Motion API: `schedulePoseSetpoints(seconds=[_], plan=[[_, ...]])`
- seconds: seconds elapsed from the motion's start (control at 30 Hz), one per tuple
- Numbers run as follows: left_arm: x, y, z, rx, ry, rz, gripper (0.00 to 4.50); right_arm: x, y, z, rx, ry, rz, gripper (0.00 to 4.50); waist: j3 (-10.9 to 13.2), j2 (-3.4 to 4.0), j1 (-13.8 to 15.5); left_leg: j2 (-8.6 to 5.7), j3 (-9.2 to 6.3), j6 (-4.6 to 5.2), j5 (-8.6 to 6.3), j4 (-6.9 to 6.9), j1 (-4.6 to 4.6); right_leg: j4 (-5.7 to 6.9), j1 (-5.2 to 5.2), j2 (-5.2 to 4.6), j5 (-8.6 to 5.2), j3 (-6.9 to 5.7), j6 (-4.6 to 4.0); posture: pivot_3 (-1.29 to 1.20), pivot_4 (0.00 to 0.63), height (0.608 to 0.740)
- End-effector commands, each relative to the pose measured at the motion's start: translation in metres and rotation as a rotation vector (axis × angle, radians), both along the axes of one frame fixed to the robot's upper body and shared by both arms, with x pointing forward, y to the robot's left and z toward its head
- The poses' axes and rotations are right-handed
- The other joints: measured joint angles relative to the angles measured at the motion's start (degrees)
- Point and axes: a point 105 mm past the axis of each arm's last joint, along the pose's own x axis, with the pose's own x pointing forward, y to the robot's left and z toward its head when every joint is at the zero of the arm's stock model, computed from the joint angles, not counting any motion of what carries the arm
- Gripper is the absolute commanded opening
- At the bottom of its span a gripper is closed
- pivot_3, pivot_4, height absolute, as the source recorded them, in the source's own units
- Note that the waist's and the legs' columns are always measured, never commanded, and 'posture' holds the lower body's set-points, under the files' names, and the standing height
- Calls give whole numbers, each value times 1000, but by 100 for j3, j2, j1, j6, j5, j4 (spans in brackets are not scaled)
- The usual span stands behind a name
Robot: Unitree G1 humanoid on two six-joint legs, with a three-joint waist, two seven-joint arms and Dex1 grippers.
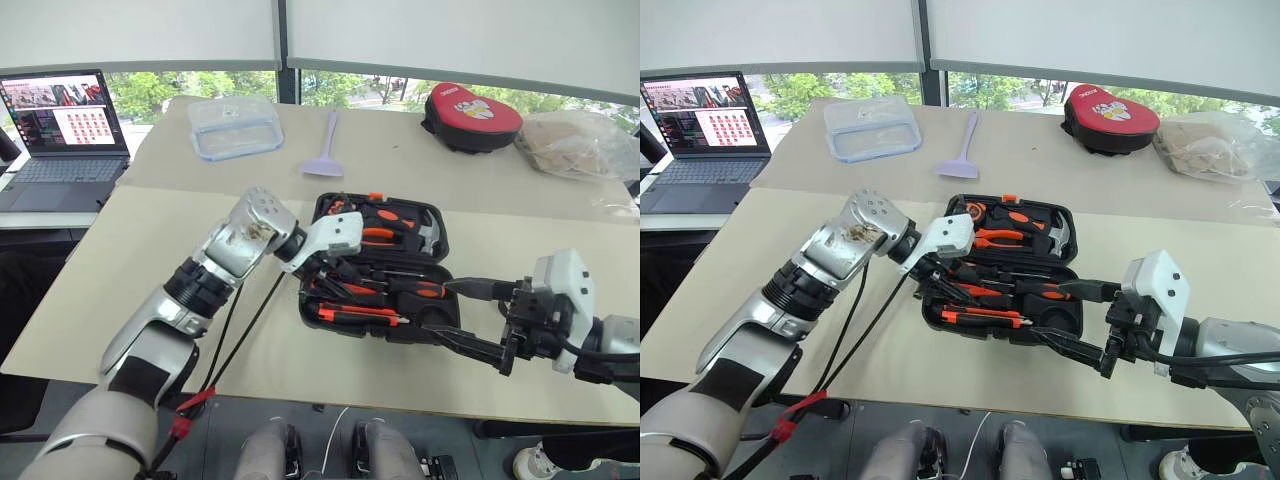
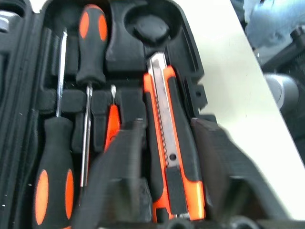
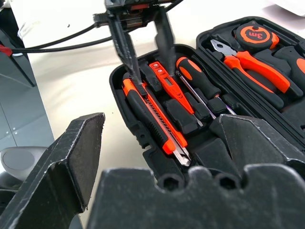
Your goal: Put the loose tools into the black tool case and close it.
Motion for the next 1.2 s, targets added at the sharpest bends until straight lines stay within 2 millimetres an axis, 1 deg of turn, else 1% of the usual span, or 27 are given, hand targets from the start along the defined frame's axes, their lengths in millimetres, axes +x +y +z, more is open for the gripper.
schedulePoseSetpoints(seconds=[0.03,0.13,0.23,0.33,0.43,0.47,0.5,0.57,0.63,0.7,0.73,0.83,0.87,0.93,0.97,1.0,1.07,1.1,1.13,1.2], plan=[[-5,-1,-10,55,-70,-63,22,0,1,8,12,-53,-5,4500,0,0,6,0,0,0,0,0,0,0,0,0,0,0,0,0,150,731],[-8,3,-30,126,-115,-104,22,-1,3,6,17,-50,-4,4500,0,-1,9,-1,0,0,0,0,-1,-1,0,-1,0,0,0,0,150,731],[-5,6,-48,178,-189,-130,22,0,3,4,18,-49,-10,4500,-3,2,6,-1,0,0,0,-1,10,-3,9,-2,0,2,-1,0,150,731],[0,4,-56,184,-201,-109,22,4,2,4,15,-57,-32,4500,-9,3,26,1,-4,0,0,0,28,-6,31,-4,1,-2,-1,0,150,731],[-1,4,-57,175,-177,-106,22,6,-1,3,12,-59,-56,4500,-18,4,46,3,-10,19,-13,0,49,-13,59,-12,0,-4,-1,0,150,731],[0,3,-56,164,-178,-98,22,7,-2,2,10,-59,-60,4500,-21,4,51,3,-11,26,-17,0,49,-13,59,-16,0,-3,0,0,150,731],[4,1,-47,126,-174,-62,22,7,-5,2,3,-59,-70,4500,-23,4,57,3,-10,28,-18,0,49,-13,59,-19,1,-2,1,0,150,731],[11,-1,-27,33,-159,4,22,7,-14,-1,-28,-60,-107,4500,-23,4,77,3,-10,29,-18,1,48,-13,60,-20,2,-2,3,0,150,731],[12,0,-4,-91,-130,31,22,6,-26,-5,-64,-49,-150,4500,-23,4,76,3,-10,29,-18,4,34,-11,48,-20,3,-4,4,0,150,731],[6,6,21,-221,-60,33,544,3,-43,-12,-112,-33,-199,4500,-23,4,72,3,-9,27,-17,7,19,-9,34,-15,3,-5,5,0,150,731],[1,12,35,-282,-23,30,824,1,-54,-15,-121,-16,-233,4500,-23,4,69,3,-8,25,-15,9,13,-7,29,-15,3,-6,6,0,150,731],[-8,31,62,-407,14,48,1868,-1,-84,-22,-145,27,-330,4500,-23,4,41,3,-7,22,-13,9,15,-8,28,-12,-1,-6,13,0,150,731],[-10,35,67,-436,12,58,2207,-1,-92,-25,-153,40,-351,4500,-23,4,16,3,-7,22,-13,9,19,-9,32,-12,-2,-5,14,0,150,731],[-15,45,78,-510,-5,81,3048,2,-110,-35,-178,75,-400,4500,-23,5,-22,2,-8,21,-13,8,36,-11,51,-12,-3,-4,16,0,150,731],[-19,48,82,-540,-10,87,3359,4,-117,-40,-194,89,-415,4500,-23,5,-45,2,-8,21,-14,6,45,-12,60,-13,-4,-2,17,0,150,731],[-24,50,85,-566,-11,92,3823,6,-123,-43,-211,99,-420,4500,-23,5,-53,2,-8,21,-14,5,52,-12,66,-14,-5,0,18,0,150,731],[-32,51,90,-603,-7,108,4440,15,-130,-49,-234,114,-422,4500,-23,5,-70,2,-8,20,-14,5,54,-10,64,-14,-5,3,18,0,150,731],[-35,50,92,-616,-5,115,4440,19,-133,-51,-241,119,-422,4500,-22,5,-77,2,-7,20,-14,5,54,-10,64,-14,-4,5,18,0,150,731],[-41,50,93,-626,-8,119,4440,28,-138,-57,-274,119,-438,4500,-22,5,-80,2,-7,18,-13,5,54,-9,62,-13,-4,7,18,0,150,731],[-47,49,94,-630,-10,123,4440,39,-145,-63,-315,119,-464,4500,-21,9,-97,3,-6,15,-12,4,57,-8,63,-12,-4,8,16,0,150,731]])
